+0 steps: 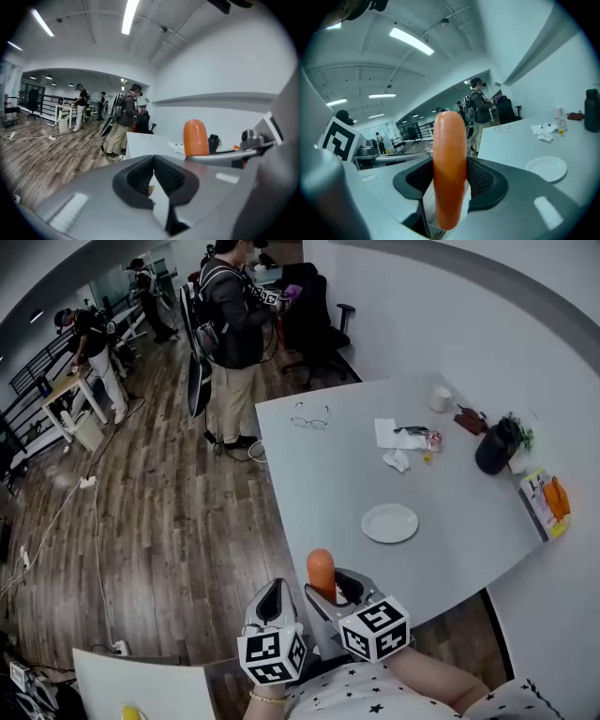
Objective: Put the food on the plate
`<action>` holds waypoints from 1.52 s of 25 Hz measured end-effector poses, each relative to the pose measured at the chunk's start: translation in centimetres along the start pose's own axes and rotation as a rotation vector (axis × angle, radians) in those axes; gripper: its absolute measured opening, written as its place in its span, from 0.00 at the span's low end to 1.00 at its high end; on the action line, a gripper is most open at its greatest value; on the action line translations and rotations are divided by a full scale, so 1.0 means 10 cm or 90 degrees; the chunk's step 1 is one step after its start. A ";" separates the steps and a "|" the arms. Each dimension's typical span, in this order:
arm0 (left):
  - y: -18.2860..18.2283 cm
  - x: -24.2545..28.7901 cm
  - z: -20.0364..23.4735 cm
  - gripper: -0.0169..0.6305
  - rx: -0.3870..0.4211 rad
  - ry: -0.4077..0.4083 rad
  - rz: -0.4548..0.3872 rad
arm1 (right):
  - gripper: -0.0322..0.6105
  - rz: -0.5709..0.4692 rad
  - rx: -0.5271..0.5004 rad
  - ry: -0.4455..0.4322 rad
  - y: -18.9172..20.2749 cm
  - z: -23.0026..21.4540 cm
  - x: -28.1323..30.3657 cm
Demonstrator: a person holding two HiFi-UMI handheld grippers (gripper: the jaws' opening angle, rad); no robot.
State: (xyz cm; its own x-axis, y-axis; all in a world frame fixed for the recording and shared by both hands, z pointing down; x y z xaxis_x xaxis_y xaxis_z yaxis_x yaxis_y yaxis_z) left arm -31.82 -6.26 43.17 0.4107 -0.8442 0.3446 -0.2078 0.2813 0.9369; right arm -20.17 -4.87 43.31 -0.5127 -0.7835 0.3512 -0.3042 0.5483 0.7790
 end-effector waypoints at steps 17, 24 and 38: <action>-0.13 0.41 -0.67 0.04 0.017 0.028 0.021 | 0.39 -0.016 0.025 0.036 -0.22 -0.71 -0.49; -0.24 0.72 -1.36 0.04 0.006 -0.004 0.025 | 0.39 0.003 0.006 0.014 -0.48 -1.38 -0.85; -0.32 0.99 -2.44 0.04 -0.008 -0.071 0.039 | 0.39 0.034 -0.003 -0.035 -0.73 -2.33 -1.43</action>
State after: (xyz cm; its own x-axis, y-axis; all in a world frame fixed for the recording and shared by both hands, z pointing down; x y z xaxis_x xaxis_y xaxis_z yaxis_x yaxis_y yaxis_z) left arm -5.43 -4.41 45.03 0.2957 -0.8705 0.3934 -0.2189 0.3391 0.9149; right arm 8.12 -4.51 44.73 -0.5709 -0.7363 0.3632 -0.2714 0.5868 0.7629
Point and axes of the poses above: the fingertips, and each gripper's own axes: x forward along the fingers, z to its left, y out of its underside, the point moved 5 cm from there along -x, backward along the fingers, and after that the axes turned 15 degrees about x, right-handed, at the moved point
